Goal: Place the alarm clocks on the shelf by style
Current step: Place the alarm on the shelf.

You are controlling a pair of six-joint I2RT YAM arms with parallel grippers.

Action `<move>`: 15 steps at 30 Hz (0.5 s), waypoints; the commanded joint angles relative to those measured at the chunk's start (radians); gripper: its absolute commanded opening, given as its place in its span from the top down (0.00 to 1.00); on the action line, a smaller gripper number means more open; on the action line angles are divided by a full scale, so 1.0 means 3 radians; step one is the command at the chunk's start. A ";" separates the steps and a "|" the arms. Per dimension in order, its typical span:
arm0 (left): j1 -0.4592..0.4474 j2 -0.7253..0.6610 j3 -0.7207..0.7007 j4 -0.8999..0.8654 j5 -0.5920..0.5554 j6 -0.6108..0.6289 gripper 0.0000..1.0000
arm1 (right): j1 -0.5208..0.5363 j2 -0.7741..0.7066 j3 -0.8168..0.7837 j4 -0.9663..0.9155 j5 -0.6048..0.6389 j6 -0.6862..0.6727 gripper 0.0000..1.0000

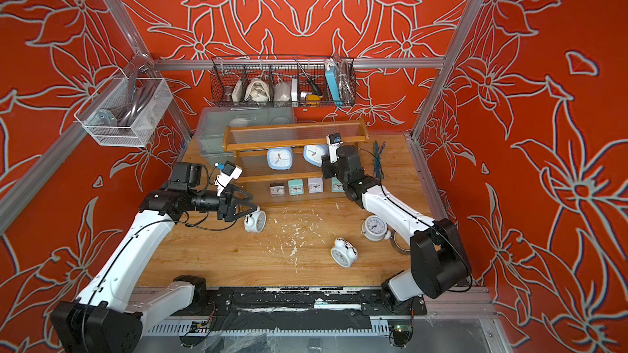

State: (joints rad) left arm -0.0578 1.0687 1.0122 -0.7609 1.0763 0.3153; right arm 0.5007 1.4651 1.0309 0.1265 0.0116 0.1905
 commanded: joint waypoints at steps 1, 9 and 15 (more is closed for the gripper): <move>0.0029 -0.0060 -0.0040 0.0026 0.0085 0.0007 0.21 | -0.0008 -0.0062 -0.0037 -0.0052 0.0085 -0.0065 0.67; 0.0039 -0.0065 -0.0040 0.0026 0.0089 0.0002 0.22 | -0.0026 -0.0044 0.0011 -0.0115 0.0114 -0.0146 0.72; 0.0044 -0.0065 -0.0040 0.0026 0.0094 0.0002 0.21 | -0.0030 -0.0034 0.0020 -0.0125 0.0144 -0.0176 0.75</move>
State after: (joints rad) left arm -0.0513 1.0687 1.0122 -0.7609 1.0782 0.3138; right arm 0.4976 1.4651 1.0309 0.1032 0.0277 0.1558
